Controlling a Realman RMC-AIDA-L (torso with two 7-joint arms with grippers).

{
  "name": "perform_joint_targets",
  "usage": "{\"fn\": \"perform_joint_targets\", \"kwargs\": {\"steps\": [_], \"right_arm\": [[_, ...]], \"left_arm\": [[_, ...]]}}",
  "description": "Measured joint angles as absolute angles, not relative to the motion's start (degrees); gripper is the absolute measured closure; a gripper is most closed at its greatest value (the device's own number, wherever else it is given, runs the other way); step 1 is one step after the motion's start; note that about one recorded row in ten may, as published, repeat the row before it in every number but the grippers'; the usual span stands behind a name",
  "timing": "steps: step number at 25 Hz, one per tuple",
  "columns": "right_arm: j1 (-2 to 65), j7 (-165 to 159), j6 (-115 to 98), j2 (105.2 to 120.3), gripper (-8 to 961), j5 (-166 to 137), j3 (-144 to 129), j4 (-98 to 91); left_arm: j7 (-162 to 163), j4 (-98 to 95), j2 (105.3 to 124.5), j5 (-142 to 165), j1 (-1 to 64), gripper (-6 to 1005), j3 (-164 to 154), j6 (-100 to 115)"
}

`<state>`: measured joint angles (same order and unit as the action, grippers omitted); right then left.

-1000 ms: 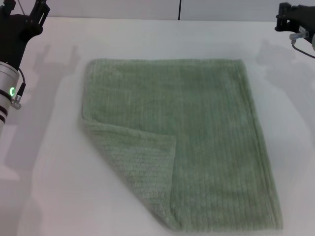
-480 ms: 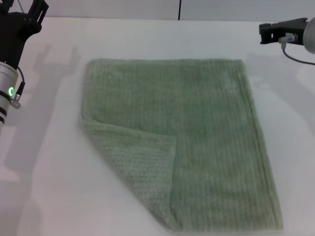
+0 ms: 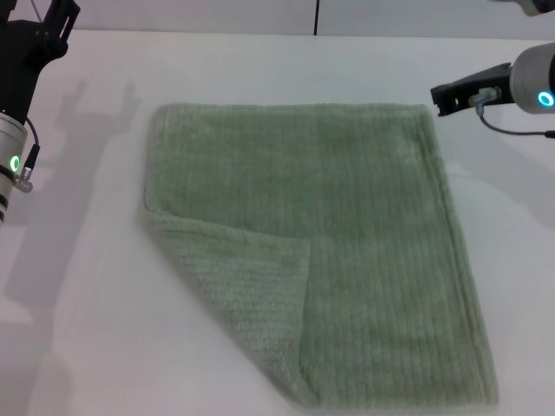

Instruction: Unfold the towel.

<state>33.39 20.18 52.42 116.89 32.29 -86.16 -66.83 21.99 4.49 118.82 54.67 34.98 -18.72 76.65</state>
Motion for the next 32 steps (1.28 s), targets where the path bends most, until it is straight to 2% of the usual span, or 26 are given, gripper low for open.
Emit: {"fn": "perform_joint_targets", "kwargs": {"steps": [8,23,32], "right_arm": [[37.33,26.57,57.92,117.57,955,33.09,-81.01,-61.53],[44.65,38.78,63.26,117.67,955,33.49,-72.14,-49.36],[48.05,43.46,63.55,117.07,954,35.24,-70.01,-42.41]], "left_arm": [[22.06,4.66,118.82,54.73,34.92,202,-18.81,77.26],[21.95,4.83,118.74,54.76,35.49,211,-18.9,77.38],[22.24,5.11,118.88,54.75,35.51,218,-18.9,77.41]]}}
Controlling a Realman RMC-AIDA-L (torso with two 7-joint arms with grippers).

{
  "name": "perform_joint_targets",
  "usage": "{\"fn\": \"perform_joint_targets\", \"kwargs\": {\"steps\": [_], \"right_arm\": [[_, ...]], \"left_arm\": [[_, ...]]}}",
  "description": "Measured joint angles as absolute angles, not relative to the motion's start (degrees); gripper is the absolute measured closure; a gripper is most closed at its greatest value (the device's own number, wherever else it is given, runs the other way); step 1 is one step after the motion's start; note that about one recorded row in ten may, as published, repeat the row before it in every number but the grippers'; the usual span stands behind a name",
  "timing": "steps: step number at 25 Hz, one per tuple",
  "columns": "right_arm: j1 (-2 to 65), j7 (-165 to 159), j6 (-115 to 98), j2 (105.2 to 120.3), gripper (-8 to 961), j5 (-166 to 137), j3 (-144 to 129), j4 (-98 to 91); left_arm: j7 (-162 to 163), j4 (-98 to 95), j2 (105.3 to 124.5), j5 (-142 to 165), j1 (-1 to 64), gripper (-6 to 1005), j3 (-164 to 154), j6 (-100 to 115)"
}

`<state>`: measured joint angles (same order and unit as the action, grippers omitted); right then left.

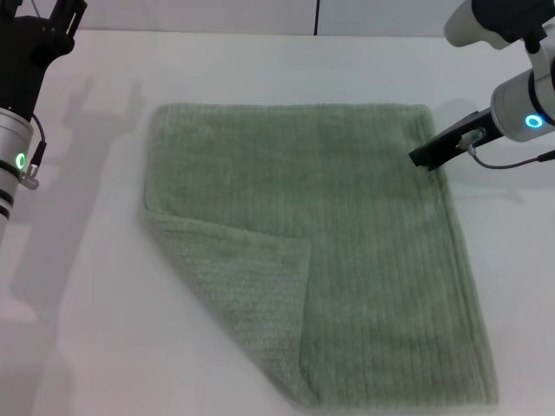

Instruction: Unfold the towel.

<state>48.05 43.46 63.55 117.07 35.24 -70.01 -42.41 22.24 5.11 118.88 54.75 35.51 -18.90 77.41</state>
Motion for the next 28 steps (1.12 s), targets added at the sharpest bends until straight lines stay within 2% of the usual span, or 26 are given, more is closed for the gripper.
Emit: {"fn": "perform_joint_targets", "kwargs": {"steps": [28], "right_arm": [[51.52,48.3,60.46,116.27,954,34.89,-69.96,-34.36]], "left_arm": [[22.73,5.36,118.99,55.34,36.1,239,-20.39,77.96]]}}
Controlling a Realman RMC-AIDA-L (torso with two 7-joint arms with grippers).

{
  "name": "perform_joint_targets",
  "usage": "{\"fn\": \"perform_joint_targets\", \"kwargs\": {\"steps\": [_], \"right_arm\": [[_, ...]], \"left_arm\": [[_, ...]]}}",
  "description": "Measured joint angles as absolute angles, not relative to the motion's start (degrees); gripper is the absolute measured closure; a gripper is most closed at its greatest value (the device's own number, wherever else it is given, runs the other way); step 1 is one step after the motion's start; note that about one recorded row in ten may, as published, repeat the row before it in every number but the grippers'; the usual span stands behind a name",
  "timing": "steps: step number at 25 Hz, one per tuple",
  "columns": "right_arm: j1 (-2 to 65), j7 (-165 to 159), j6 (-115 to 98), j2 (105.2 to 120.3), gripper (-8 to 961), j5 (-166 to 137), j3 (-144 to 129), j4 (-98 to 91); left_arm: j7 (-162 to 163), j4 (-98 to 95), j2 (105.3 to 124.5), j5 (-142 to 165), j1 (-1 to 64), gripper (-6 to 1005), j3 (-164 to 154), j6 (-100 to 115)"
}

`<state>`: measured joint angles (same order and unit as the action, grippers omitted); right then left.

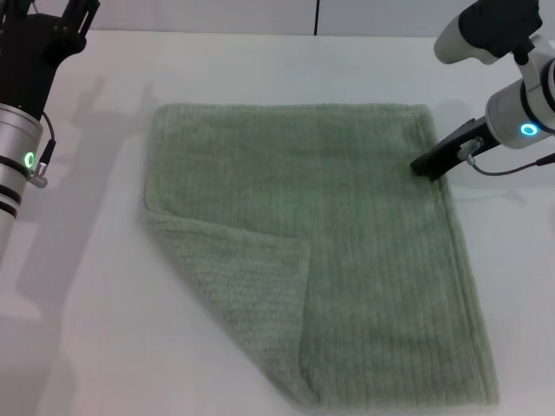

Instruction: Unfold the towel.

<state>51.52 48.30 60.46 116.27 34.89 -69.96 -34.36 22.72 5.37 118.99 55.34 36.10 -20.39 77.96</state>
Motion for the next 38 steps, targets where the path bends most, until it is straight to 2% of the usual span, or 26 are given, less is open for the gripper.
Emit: {"fn": "perform_joint_targets", "kwargs": {"steps": [8,19,24,34,38], "right_arm": [[52.02,48.5,60.13,116.28,954,34.93,-69.96,-33.41],[52.14,48.51,59.72,116.28,954,34.99,-69.96,-33.39],[52.14,48.51,59.65,116.28,954,35.01,-69.96,-33.31],[52.11,48.22,59.58,116.28,954,35.04,-69.96,-33.31],[52.11,48.22,59.69,116.28,954,35.03,-69.96,-33.31]], "left_arm": [[30.31,3.53,118.49,61.08,36.63,244,-20.4,77.66],[69.01,-16.58,118.22,76.62,36.92,252,-28.86,76.01],[82.52,-26.86,117.95,76.96,35.35,256,-40.11,75.41],[93.13,-41.75,115.95,82.73,31.16,263,-54.67,72.29],[96.02,-47.83,116.16,93.04,31.35,266,-56.23,74.46]]}}
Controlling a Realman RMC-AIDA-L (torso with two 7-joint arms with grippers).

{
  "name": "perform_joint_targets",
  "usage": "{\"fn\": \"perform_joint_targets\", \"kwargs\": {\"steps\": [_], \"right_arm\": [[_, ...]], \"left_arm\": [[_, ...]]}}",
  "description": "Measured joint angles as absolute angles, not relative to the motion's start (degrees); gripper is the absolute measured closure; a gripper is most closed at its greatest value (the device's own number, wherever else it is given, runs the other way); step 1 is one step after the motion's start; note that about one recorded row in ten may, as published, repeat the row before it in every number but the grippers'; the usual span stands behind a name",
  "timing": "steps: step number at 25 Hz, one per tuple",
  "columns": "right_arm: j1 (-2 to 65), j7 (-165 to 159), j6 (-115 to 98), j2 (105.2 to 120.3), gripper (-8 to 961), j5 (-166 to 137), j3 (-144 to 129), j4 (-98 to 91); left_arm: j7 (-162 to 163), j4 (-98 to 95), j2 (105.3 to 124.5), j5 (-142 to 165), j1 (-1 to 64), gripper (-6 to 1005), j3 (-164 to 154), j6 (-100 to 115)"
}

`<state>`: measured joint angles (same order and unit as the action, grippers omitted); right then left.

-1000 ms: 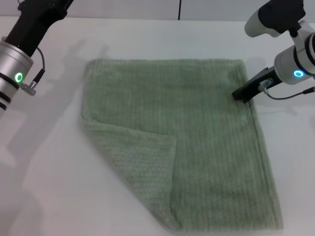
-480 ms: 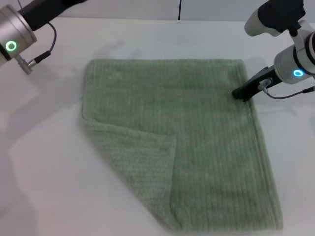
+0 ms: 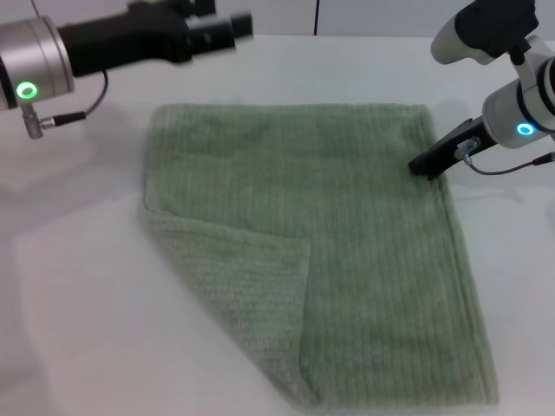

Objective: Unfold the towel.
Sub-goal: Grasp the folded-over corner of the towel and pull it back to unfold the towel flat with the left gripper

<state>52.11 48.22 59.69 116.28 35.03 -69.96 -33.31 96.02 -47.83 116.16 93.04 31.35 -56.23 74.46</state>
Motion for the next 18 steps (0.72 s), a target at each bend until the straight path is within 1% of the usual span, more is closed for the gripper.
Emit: {"fn": "perform_joint_targets", "kwargs": {"steps": [2,10,18], "right_arm": [[52.11,48.22,59.71,116.28,954,35.02,-69.95,-33.3],[52.11,48.25,59.69,116.28,954,34.9,-69.96,-33.31],[52.2,48.37,59.64,116.23,954,34.89,-69.95,-33.31]], "left_arm": [[97.15,-50.5,116.69,98.59,31.99,268,-56.61,77.64],[100.25,-53.84,117.68,106.99,34.07,274,-56.78,84.18],[104.82,-54.95,118.02,111.21,35.18,279,-62.27,84.85]]}}
